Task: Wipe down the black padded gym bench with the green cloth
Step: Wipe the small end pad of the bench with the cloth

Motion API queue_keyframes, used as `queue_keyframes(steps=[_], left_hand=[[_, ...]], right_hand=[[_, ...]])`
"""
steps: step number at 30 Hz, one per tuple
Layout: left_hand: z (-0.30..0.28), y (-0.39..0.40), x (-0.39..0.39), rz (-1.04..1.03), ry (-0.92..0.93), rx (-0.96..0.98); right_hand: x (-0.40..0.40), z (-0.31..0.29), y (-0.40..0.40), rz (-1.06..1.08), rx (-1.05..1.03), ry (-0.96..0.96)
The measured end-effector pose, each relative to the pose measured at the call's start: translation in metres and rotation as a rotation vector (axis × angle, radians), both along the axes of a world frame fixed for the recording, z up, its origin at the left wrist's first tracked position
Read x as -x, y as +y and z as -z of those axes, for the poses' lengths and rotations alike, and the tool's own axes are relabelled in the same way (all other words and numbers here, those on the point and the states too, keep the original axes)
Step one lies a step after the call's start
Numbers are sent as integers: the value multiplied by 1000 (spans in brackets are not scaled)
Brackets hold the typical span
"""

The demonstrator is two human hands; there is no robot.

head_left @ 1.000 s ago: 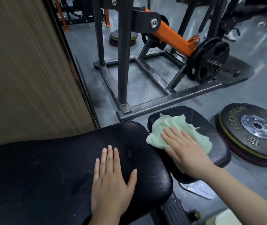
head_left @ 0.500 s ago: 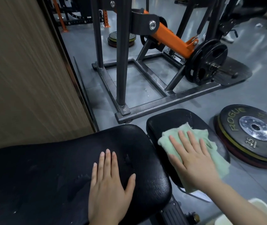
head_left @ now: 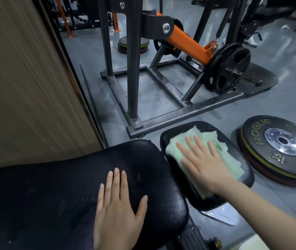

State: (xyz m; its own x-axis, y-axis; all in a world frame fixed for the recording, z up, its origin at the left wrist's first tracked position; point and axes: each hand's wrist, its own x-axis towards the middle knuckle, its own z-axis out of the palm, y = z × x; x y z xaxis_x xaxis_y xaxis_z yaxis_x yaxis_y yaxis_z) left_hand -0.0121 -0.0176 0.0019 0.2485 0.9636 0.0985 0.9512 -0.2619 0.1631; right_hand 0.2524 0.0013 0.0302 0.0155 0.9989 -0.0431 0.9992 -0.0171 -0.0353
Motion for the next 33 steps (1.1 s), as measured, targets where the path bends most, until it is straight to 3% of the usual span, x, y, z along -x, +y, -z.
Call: queue_keyframes(steps=[3,11,15,20,23,27,33], left_hand=[[1,1,0,-8,-8,8],[1,-2,1,-7,26,-13],[0,-2,0,-12,57,-8],[1,2,1,-5,-4,-6],[2,3,0,-7,-27,4],[1,2,0,-7,-9,6],[-1,-1,0,-8,14,13]], right_hand=[[-24,3,-38,-119,-1,55],[-26,-4,41,227,89,50],[-15,-6,46,92,105,30],[-41,-4,-25,-229,60,41],[-74,-7,-25,-25,80,70],[-63,-10,42,258,134,94],[-10,-5,60,73,115,22]])
